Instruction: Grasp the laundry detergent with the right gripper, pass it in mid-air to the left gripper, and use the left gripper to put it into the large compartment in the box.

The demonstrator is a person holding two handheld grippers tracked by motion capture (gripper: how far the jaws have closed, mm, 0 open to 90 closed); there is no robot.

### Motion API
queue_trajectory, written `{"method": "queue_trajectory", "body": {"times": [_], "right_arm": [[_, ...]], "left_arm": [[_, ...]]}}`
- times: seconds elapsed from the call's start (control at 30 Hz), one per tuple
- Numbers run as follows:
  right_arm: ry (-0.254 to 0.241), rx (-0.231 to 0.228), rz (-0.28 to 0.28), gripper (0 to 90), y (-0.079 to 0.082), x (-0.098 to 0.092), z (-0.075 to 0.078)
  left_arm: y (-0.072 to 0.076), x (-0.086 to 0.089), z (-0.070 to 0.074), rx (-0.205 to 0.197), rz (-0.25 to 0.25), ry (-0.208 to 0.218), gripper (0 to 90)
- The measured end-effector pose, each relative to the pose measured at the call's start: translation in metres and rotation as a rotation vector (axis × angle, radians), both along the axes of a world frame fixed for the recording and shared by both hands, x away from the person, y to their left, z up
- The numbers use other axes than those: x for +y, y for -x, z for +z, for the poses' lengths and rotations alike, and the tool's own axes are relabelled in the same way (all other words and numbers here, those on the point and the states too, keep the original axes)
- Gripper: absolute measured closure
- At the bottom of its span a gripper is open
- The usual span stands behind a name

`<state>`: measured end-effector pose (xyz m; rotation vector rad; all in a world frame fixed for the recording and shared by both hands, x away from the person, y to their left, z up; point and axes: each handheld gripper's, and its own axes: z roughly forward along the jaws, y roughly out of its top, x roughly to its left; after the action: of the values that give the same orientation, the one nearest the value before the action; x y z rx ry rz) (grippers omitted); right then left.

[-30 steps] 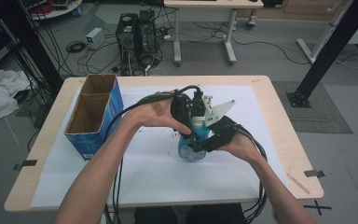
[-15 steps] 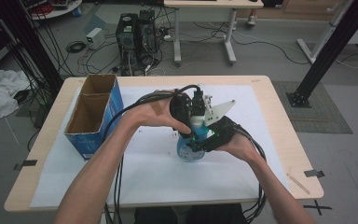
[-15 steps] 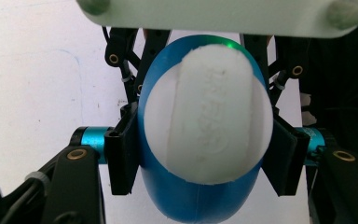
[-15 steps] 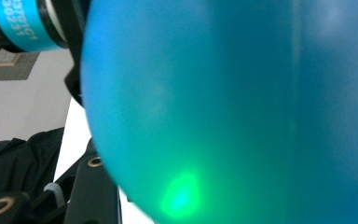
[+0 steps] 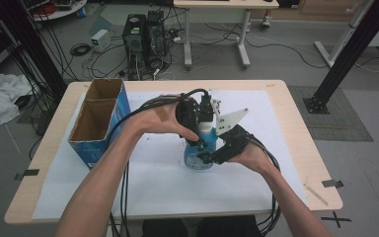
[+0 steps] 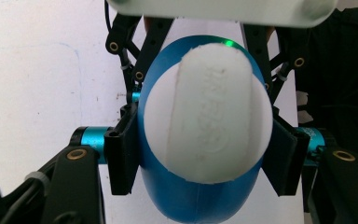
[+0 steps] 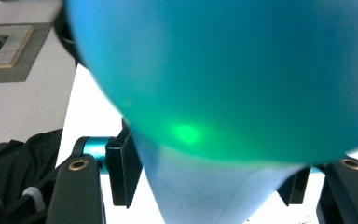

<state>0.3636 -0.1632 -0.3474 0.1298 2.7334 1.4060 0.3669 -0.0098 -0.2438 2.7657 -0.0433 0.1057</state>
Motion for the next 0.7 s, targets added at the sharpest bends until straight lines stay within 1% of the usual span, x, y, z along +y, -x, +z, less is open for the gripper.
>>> {"method": "queue_trajectory", "body": {"times": [0.03, 0.17, 0.2, 0.33, 0.4, 0.47, 0.57, 0.6, 0.7], "right_arm": [[0.0, 0.0, 0.0, 34.6, 0.0, 0.0, 0.0], [-0.01, 0.002, -0.004, 33.0, 0.0, -0.002, 0.002], [-0.012, 0.002, -0.005, 32.8, 0.0, -0.003, 0.002], [-0.007, 0.0, -0.008, 31.5, 0.001, -0.004, 0.003], [-0.007, -0.005, -0.011, 30.4, 0.001, -0.005, 0.003], [-0.012, 0.003, -0.017, 29.1, 0.002, -0.006, 0.004], [-0.012, 0.0, -0.027, 23.8, 0.001, -0.008, 0.005], [-0.013, 0.005, -0.032, 23.2, 0.001, -0.009, 0.006], [-0.011, 0.001, -0.045, 22.7, 0.002, -0.014, 0.007]], "left_arm": [[0.0, 0.0, 0.0, 0.002, 0.004, 0.006, 38.2], [0.0, 0.0, 0.0, 0.008, 0.002, 0.005, 38.1], [0.0, 0.0, 0.0, 0.01, 0.004, 0.014, 38.1], [-0.001, 0.001, 0.0, 0.012, 0.006, 0.013, 38.1], [-0.002, 0.003, 0.001, 0.011, 0.01, 0.023, 38.1], [-0.001, 0.004, 0.002, 0.012, 0.017, 0.028, 38.1], [-0.001, 0.007, 0.004, 0.013, 0.023, 0.026, 38.1], [-0.001, 0.008, 0.005, 0.012, 0.028, 0.025, 38.1], [-0.002, 0.014, 0.01, 0.013, 0.047, 0.019, 38.1]]}}
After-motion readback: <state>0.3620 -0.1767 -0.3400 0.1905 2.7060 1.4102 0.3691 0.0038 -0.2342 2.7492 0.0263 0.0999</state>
